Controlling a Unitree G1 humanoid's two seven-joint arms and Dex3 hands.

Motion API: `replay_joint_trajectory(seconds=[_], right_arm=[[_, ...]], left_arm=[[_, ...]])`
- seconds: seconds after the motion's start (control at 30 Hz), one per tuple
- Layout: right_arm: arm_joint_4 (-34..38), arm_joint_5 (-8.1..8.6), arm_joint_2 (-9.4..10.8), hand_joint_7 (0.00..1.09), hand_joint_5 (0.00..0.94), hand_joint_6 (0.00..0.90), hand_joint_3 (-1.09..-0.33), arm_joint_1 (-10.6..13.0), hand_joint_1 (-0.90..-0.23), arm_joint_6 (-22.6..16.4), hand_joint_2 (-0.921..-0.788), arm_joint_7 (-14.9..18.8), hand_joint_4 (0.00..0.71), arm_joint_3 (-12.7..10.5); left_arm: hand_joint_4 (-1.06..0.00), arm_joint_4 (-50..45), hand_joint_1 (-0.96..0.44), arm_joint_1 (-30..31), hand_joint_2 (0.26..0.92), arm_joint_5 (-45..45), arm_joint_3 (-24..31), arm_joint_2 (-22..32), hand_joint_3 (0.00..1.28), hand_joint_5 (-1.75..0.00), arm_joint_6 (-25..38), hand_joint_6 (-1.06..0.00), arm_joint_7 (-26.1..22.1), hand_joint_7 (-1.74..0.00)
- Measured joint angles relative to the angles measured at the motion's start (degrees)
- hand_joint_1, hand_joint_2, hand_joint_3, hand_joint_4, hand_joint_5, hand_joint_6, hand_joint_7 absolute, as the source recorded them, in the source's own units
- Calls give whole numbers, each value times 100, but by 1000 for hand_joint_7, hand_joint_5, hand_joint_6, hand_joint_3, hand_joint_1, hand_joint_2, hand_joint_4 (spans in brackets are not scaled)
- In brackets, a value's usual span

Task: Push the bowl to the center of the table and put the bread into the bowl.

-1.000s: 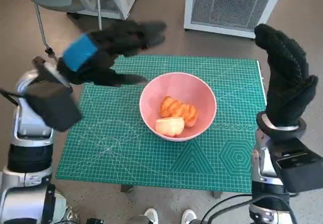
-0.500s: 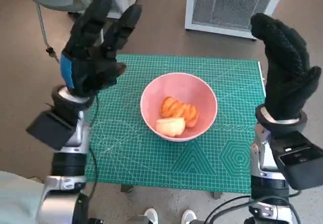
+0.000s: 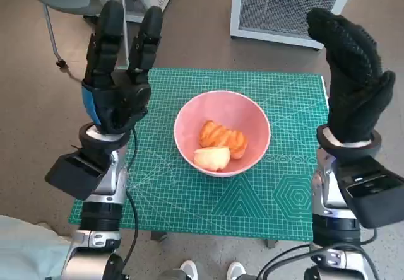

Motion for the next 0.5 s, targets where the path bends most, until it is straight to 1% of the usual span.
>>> replay_joint_trajectory(seconds=[0.13, 0.23, 0.27, 0.33, 0.37, 0.4, 0.43, 0.5], right_arm=[[43, -1, 34, 694, 15, 0, -710, -31, -503, 0, -921, -4, 306, 27], [77, -1, 40, 695, 15, 1, -712, -44, -491, 0, -921, -4, 308, 35], [85, -1, 40, 696, 16, 3, -715, -48, -484, 1, -921, -4, 309, 35], [97, -1, 40, 696, 16, 5, -717, -55, -477, 5, -921, -5, 311, 35], [100, -1, 40, 696, 16, 6, -719, -57, -473, 7, -921, -5, 311, 35], [102, -1, 40, 696, 16, 7, -720, -59, -472, 7, -921, -5, 311, 35], [103, -1, 40, 696, 16, 8, -721, -61, -469, 7, -921, -5, 312, 35], [104, 0, 41, 696, 16, 8, -723, -63, -466, 7, -921, -5, 313, 36]], left_arm=[[-323, -28, -310, 49, 921, 76, -53, -5, 195, -12, -33, -385, 11, -13], [-336, -27, -288, 86, 921, 70, -84, -11, 180, -15, -49, -391, -7, -14], [-339, -26, -251, 94, 921, 64, -88, -11, 166, -15, -52, -393, -22, -13], [-342, -11, -218, 109, 921, 42, -99, -7, 153, -14, -73, -394, -76, -13], [-343, -1, -164, 114, 921, 35, -104, -6, 146, -13, -83, -394, -93, -12], [-343, 21, -144, 120, 921, 35, -111, -5, 143, -12, -111, -393, -108, -11], [-344, 54, -89, 122, 921, 36, -117, -5, 141, -11, -149, -391, -117, -9], [-345, 117, -30, 127, 921, 44, -127, -5, 141, -10, -224, -389, -127, -7]])
